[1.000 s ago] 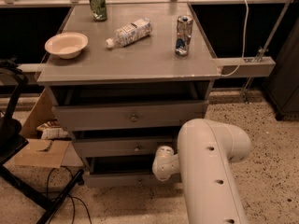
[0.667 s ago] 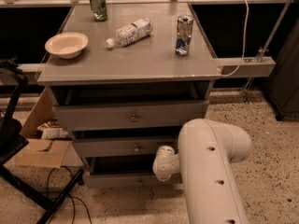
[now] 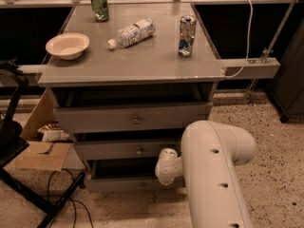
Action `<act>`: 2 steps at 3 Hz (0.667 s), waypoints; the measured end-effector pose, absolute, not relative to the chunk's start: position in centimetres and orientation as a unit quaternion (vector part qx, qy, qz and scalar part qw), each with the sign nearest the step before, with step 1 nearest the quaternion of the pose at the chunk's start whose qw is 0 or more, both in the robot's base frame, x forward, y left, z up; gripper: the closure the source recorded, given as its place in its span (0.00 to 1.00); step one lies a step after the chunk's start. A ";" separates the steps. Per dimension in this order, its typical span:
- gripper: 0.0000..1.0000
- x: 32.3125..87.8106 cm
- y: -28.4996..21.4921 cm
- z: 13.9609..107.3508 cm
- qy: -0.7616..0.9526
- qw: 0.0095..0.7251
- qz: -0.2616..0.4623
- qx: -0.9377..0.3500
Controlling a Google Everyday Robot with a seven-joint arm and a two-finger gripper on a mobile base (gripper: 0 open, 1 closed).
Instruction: Open bottom drawer
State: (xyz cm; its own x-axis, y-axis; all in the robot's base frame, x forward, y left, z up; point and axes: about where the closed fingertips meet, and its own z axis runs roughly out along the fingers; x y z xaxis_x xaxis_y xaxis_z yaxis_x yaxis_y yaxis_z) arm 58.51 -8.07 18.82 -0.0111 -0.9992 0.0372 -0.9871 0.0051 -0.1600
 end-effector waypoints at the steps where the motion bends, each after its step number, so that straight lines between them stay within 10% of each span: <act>1: 1.00 57.9 -8.4 18.7 0.710 0.036 -0.066 -0.700; 2: 1.00 57.9 -8.2 18.9 0.710 0.036 -0.066 -0.700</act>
Offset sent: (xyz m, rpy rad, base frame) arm -0.2931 -0.2372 -0.0687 -0.2047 0.8474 -0.3189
